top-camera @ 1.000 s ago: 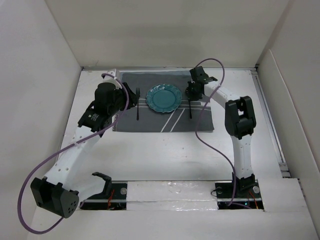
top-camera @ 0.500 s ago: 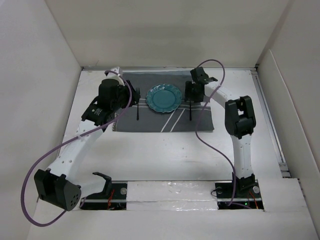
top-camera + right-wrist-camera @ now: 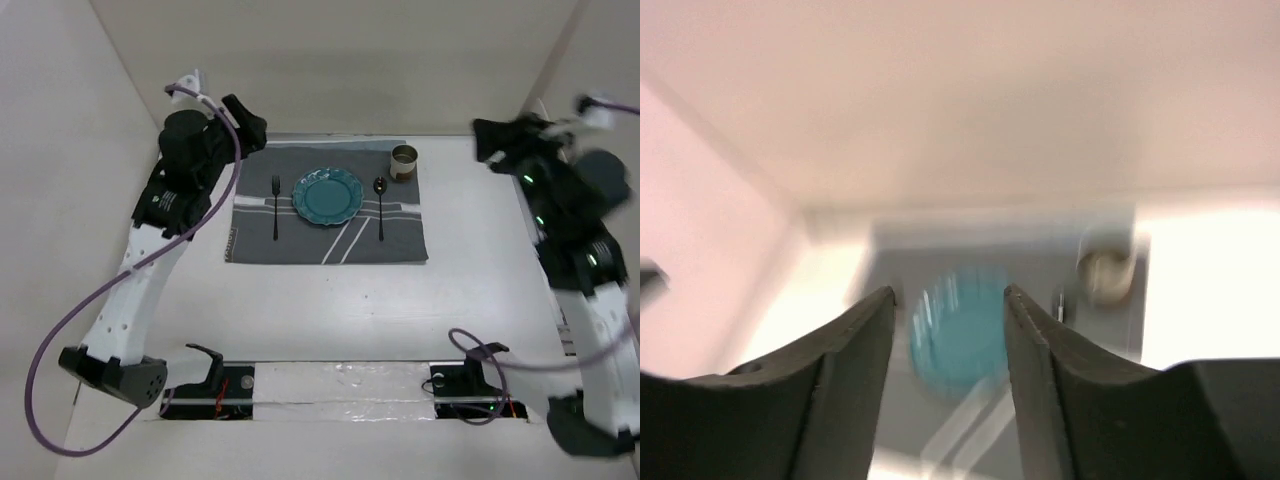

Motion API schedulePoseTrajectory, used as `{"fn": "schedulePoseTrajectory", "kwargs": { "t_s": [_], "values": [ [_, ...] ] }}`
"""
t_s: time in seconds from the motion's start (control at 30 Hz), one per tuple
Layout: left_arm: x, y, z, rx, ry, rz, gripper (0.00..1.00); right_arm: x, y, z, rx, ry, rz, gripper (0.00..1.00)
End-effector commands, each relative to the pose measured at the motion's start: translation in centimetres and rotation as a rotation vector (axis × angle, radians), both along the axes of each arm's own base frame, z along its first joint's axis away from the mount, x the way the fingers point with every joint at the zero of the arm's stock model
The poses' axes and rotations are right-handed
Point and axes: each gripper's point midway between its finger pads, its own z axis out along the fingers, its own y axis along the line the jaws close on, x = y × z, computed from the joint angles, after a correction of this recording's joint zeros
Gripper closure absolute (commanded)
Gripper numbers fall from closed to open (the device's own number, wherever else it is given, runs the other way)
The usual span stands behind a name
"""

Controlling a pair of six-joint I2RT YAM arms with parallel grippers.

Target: Set the dinner table for one person

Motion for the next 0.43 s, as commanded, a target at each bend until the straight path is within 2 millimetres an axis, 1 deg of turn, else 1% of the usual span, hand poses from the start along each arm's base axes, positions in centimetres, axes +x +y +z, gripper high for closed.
{"fn": "schedulePoseTrajectory", "kwargs": {
  "t_s": [0.0, 0.03, 0.07, 0.1, 0.13, 0.17, 0.2, 0.23, 0.27, 0.3, 0.33, 0.37, 0.4],
  "values": [
    [-3.5, 4.6, 8.7, -0.098, -0.235, 0.167, 0.41, -2.7, -6.5, 1.2, 0.113, -0.134, -0.253, 0.45],
    [-5.2, 5.7, 10.6, -0.132, -0.306, 0.196, 0.40, -4.7, -8.1, 2.1, 0.150, -0.177, -0.305, 0.42],
    [-5.9, 6.2, 10.8, -0.144, -0.324, 0.208, 0.39, -4.5, -8.9, 0.2, 0.138, -0.145, -0.336, 0.41],
    [-5.7, 6.3, 9.6, -0.142, -0.310, 0.216, 0.39, -4.7, -9.9, -0.8, 0.125, -0.124, -0.371, 0.39],
    [-6.6, 6.6, 9.9, -0.155, -0.333, 0.216, 0.39, -4.4, -9.9, -1.8, 0.112, -0.094, -0.379, 0.35],
    [-6.5, 6.4, 9.2, -0.149, -0.318, 0.209, 0.39, -4.1, -10.0, -2.9, 0.099, -0.059, -0.385, 0.34],
    [-6.3, 6.1, 8.1, -0.140, -0.290, 0.197, 0.39, -3.6, -9.8, -4.6, 0.078, -0.001, -0.380, 0.33],
    [-5.9, 5.6, 6.5, -0.126, -0.233, 0.183, 0.39, -3.1, -9.0, -5.6, 0.068, 0.030, -0.342, 0.32],
    [-5.7, 5.3, 5.8, -0.120, -0.203, 0.173, 0.39, -2.0, -8.6, -7.1, 0.058, 0.079, -0.325, 0.31],
    [-5.5, 5.0, 5.2, -0.112, -0.180, 0.163, 0.38, -1.7, -8.1, -8.4, 0.046, 0.133, -0.303, 0.30],
    [-5.1, 4.4, 4.2, -0.099, -0.148, 0.136, 0.38, -1.4, -7.9, -8.4, 0.052, 0.147, -0.284, 0.30],
    [-4.9, 4.2, 3.8, -0.094, -0.133, 0.132, 0.38, -0.8, -7.6, -9.0, 0.049, 0.170, -0.274, 0.29],
    [-4.8, 4.1, 3.8, -0.093, -0.129, 0.127, 0.36, -0.7, -7.4, -9.0, 0.050, 0.170, -0.265, 0.29]
  ]
}}
